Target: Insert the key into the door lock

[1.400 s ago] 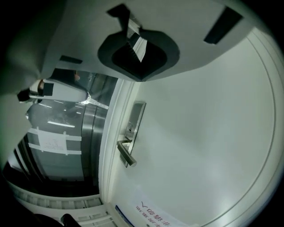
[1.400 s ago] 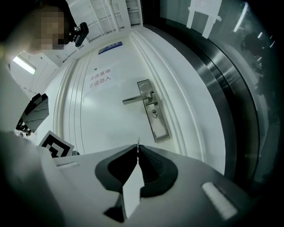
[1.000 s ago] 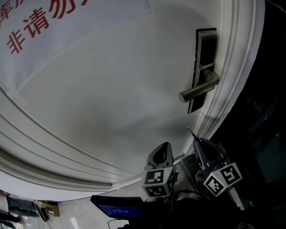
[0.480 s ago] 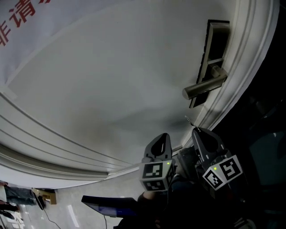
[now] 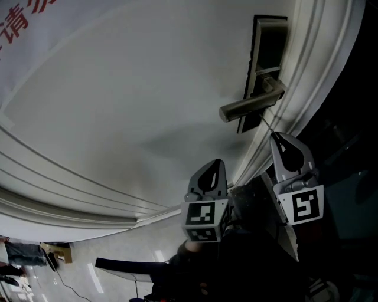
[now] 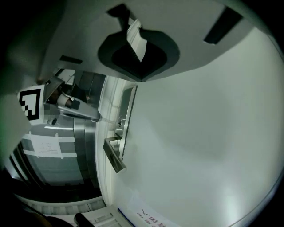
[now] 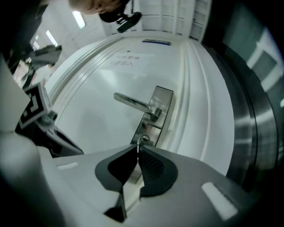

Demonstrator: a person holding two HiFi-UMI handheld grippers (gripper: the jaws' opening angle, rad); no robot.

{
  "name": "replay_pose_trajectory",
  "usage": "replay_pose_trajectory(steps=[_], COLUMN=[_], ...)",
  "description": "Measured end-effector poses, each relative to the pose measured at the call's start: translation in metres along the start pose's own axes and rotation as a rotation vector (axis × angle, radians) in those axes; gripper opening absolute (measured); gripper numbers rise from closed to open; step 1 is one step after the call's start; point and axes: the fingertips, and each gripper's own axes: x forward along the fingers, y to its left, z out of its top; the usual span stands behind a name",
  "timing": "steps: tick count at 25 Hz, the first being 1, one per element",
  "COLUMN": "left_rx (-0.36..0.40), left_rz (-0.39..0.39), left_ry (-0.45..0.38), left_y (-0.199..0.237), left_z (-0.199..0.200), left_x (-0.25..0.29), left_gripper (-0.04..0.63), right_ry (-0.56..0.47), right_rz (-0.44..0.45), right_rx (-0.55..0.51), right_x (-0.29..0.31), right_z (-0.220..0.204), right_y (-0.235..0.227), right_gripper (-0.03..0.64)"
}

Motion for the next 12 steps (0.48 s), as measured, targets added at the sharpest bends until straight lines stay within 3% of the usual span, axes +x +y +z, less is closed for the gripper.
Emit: replay_pose_trajectory(steps=[3,7,12], left_rx=[0.036,0.06,0.022], left_rz=[-0.018,-0.025,-0.018], left_ry=[-0.035,-0.061,-0.052], left_y=[-0.006,-0.013,-0.015], left_z=[0.016,0.031,0.032], left_x=[0.004,0.014,0.024], left_gripper=[0.0,0.0,0.0], right_ry=[0.028,0.043,0.104], right_rz=[-0.055,-0.091,-0.098], right_rx=[-0.271,-0.54,-0.765], right_x=[0.004,0.012,0.018], right_z=[0.003,0.003,0.0], right_y=[-0.008,-0.008,-0.009], right_gripper=[0.012,0.012,0.012])
